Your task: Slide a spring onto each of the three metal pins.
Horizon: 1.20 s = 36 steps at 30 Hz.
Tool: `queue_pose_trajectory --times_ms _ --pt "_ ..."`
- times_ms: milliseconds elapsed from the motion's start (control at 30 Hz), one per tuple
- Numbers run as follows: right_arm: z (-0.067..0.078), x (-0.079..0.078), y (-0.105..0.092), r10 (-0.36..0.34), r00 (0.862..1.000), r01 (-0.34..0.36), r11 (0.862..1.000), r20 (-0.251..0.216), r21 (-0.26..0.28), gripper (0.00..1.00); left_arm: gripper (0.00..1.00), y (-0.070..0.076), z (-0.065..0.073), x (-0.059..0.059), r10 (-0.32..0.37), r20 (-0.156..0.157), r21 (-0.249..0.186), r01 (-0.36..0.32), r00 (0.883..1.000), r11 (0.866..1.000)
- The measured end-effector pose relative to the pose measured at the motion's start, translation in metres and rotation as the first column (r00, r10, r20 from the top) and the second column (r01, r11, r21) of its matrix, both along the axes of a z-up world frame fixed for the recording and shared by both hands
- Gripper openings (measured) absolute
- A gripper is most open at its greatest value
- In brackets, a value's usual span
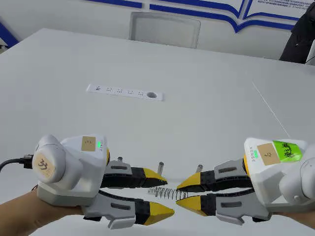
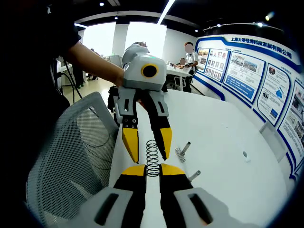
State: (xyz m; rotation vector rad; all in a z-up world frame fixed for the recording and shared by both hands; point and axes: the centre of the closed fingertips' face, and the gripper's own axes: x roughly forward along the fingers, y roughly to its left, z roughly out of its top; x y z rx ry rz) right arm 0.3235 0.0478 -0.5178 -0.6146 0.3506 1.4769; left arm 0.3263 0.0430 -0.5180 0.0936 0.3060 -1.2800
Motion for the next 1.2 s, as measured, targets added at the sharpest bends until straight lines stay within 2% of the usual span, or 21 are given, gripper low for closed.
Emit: queue_pose_trajectory --times_ms 133,233,267,400,533,600,733,833,900,967,1200 --pt "-0.001 -0.002 0.0 0.014 1.0 -0.014 1.0 0.006 -0.009 0.11 0.21 -0.001 -0.001 0.0 -0.005 -0.003 0.003 0.005 1.0 1.0" --pt "-0.002 -0.003 -0.001 0.019 1.0 -0.019 1.0 0.004 -0.016 0.11 0.14 -0.002 -0.002 -0.002 -0.016 -0.004 0.006 0.016 1.0 1.0" --pt "-0.002 -0.004 -0.002 0.022 1.0 -0.022 1.0 0.003 -0.017 0.11 0.14 -0.002 -0.002 -0.001 -0.016 -0.001 0.008 0.016 1.0 1.0" --pt "-0.003 -0.004 -0.002 0.024 1.0 -0.024 0.999 0.006 -0.024 0.11 0.13 -0.004 -0.004 -0.002 -0.019 -0.023 0.022 0.019 1.0 1.0" --pt "-0.004 -0.006 -0.002 0.034 0.999 -0.033 0.999 0.004 -0.039 0.11 0.11 -0.004 -0.005 -0.004 -0.03 -0.02 0.039 0.031 0.999 0.999" --pt "-0.004 -0.005 -0.001 0.041 0.999 -0.039 0.998 0.03 -0.05 0.11 0.1 -0.004 -0.005 -0.003 -0.03 0.014 0.051 0.029 0.999 0.998" --pt "-0.003 -0.006 -0.001 0.052 0.998 -0.05 0.997 0.029 -0.055 0.12 0.1 -0.003 -0.003 -0.006 -0.039 0.009 0.045 0.039 0.999 0.998" --pt "-0.003 -0.005 0.0 0.05 0.999 -0.049 0.998 0.019 -0.047 0.12 0.1 -0.002 -0.002 -0.006 -0.045 0.008 0.043 0.045 0.999 0.998" --pt "-0.003 -0.007 0.0 0.054 0.999 -0.053 0.998 0.005 -0.046 0.12 0.1 -0.001 -0.002 -0.008 -0.056 -0.009 0.044 0.056 0.998 0.997" --pt "-0.005 -0.007 0.0 0.052 0.999 -0.052 0.998 0.005 -0.048 0.12 0.1 -0.001 -0.002 -0.008 -0.059 -0.001 0.051 0.058 0.998 0.997" --pt "-0.006 -0.007 -0.001 0.046 0.999 -0.046 0.998 -0.012 -0.046 0.13 0.1 -0.002 -0.001 -0.01 -0.072 -0.005 0.054 0.072 0.997 0.996"
